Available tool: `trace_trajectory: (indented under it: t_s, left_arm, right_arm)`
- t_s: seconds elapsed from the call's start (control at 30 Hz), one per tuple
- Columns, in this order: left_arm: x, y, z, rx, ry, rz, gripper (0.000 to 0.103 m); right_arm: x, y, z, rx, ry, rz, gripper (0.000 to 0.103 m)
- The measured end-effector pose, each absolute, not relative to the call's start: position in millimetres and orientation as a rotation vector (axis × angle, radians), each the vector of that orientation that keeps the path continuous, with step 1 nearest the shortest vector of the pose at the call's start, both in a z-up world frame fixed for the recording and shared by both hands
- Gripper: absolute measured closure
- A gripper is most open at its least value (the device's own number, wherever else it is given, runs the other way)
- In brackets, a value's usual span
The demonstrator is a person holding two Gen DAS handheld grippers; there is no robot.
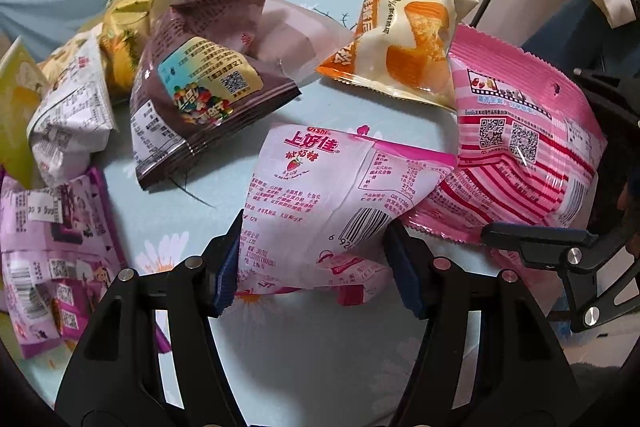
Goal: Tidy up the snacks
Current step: 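Grasp the pale pink bag with the left gripper while the right gripper grasps the pink striped bag, then carry both pink bags over the yellow box and open both grippers to drop them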
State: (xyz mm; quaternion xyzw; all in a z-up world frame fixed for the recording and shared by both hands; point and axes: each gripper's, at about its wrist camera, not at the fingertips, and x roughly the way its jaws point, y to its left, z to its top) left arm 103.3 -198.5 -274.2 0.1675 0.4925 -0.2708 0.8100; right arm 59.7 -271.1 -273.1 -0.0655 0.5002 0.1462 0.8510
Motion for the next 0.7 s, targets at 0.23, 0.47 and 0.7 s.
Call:
trace_trajectory:
  t_s: [0.23,0.47,0.7]
  left_arm:
    - [91,-188,-262,0.343,1.039,-0.545,0.044]
    - [79,-183,-244,0.337,1.012,-0.525,0.047]
    - [73,-177,-219,0.305,0.98,-0.494,0.048]
  right_arm:
    - [54,-270,-268,-0.145,1.043,0.339,0.043]
    - [50,-272,-262,-0.147,1.036,0.342,0.045]
    - [43,-273,-250,-0.155,1.014,0.347,0.045]
